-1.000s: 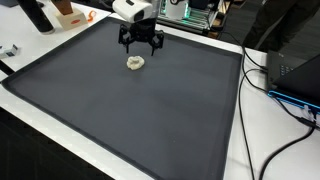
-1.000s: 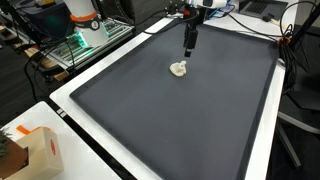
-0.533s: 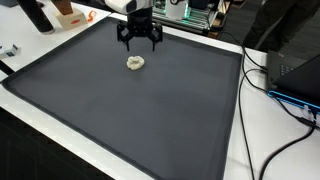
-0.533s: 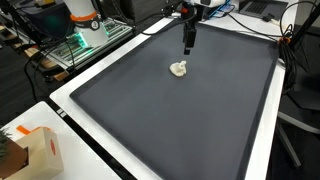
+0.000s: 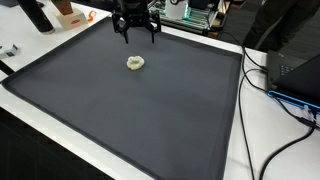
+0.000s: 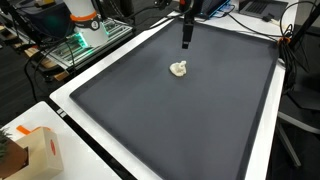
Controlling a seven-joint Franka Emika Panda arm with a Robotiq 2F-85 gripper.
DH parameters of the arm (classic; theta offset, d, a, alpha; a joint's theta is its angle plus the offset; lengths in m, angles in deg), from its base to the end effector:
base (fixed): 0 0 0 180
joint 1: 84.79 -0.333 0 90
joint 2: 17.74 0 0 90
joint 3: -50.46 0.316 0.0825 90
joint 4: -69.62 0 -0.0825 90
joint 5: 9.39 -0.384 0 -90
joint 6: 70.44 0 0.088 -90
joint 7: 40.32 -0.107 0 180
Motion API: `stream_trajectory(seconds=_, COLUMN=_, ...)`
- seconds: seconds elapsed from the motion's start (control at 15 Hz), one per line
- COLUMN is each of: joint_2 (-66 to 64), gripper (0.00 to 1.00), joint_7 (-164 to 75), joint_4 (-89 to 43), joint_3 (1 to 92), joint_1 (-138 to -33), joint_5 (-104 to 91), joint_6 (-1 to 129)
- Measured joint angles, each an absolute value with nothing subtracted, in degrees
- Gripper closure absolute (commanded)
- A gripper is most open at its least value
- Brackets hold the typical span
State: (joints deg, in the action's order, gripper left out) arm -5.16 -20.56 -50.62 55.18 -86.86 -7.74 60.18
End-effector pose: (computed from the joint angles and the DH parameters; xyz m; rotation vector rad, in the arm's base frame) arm 0.5671 0.0661 0.3131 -3.0500 -0.7479 0.0591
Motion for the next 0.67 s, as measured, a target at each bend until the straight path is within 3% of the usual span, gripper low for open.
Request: stream_trajectory(seconds=0.67, joint_2=-6.23, gripper=0.0, joint_7=-26.55, joint_4=-43.98, joint_3=54.07, joint_1=-85.33, joint_5=-11.96, joint_6=51.8)
